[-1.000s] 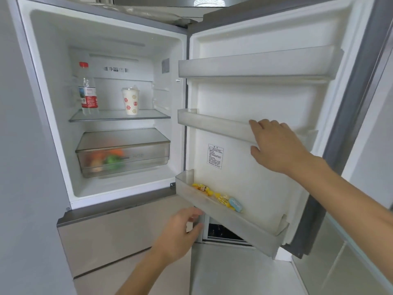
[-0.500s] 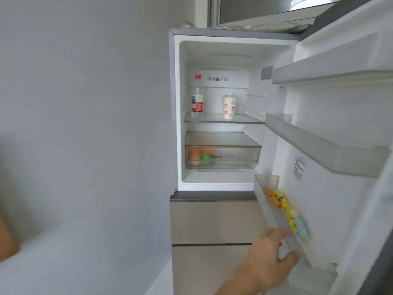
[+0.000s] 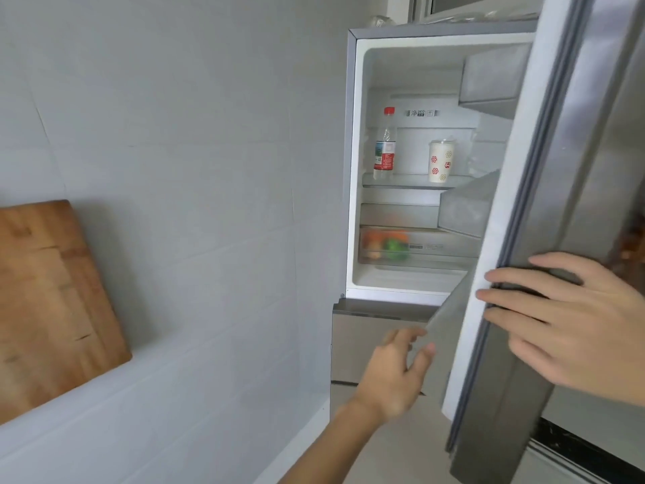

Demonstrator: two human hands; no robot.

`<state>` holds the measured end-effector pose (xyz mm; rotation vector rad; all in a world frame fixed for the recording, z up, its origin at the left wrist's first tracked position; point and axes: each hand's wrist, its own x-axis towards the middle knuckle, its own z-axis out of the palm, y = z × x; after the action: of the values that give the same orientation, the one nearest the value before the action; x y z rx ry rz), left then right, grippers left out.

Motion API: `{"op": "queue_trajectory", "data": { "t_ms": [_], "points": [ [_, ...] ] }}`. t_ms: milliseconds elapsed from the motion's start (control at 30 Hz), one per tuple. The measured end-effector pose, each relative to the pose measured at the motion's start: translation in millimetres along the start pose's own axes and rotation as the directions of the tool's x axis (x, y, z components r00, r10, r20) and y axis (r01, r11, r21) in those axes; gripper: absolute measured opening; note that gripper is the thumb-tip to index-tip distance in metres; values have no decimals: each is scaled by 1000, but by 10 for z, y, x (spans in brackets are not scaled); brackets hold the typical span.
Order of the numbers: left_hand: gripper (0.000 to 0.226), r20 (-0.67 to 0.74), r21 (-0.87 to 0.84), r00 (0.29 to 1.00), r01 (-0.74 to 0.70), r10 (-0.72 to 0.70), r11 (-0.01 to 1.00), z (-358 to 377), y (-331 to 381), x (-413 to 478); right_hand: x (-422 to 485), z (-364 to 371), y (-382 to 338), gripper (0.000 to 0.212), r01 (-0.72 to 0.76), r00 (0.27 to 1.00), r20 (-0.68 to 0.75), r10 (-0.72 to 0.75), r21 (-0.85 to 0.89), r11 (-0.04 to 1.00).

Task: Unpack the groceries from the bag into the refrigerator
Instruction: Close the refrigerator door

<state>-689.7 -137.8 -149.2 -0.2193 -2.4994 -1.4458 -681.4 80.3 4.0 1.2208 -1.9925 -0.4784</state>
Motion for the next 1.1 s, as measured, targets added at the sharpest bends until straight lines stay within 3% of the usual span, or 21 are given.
{"op": "queue_trajectory", "data": {
  "t_ms": [100, 267, 400, 533, 700, 867, 1100],
  "points": [
    [44, -108, -50, 994, 8, -14, 999, -159, -3, -4, 438, 132, -122, 29, 13, 996, -87, -21, -94, 995],
    [37, -228, -77, 974, -12, -5, 997, -394, 20, -34, 906, 375, -201, 26, 15, 994, -105, -33, -167, 986],
    [39, -238, -69, 971, -17, 0, 997, -467, 15, -58, 1181, 498, -227, 19, 43, 995, -76, -60, -204, 978],
    [65, -173, 13, 985, -2, 4, 1000, -408, -73, 25, 1471, 641, -229, 19, 84, 994, -55, -97, -211, 974],
    [60, -301, 104, 954, 17, 15, 994, -443, -283, 377, 1916, 939, -202, 19, 174, 968, -144, -205, -205, 963],
    [68, -456, 136, 890, 83, -12, 987, -644, -616, 822, 2378, 1490, -50, 31, 208, 960, -152, -235, -177, 962],
    [66, -494, 149, 861, 223, -123, 963, -950, -1112, 1559, 3089, 2223, 168, 25, 202, 975, -61, -215, -166, 965]
  ]
}}
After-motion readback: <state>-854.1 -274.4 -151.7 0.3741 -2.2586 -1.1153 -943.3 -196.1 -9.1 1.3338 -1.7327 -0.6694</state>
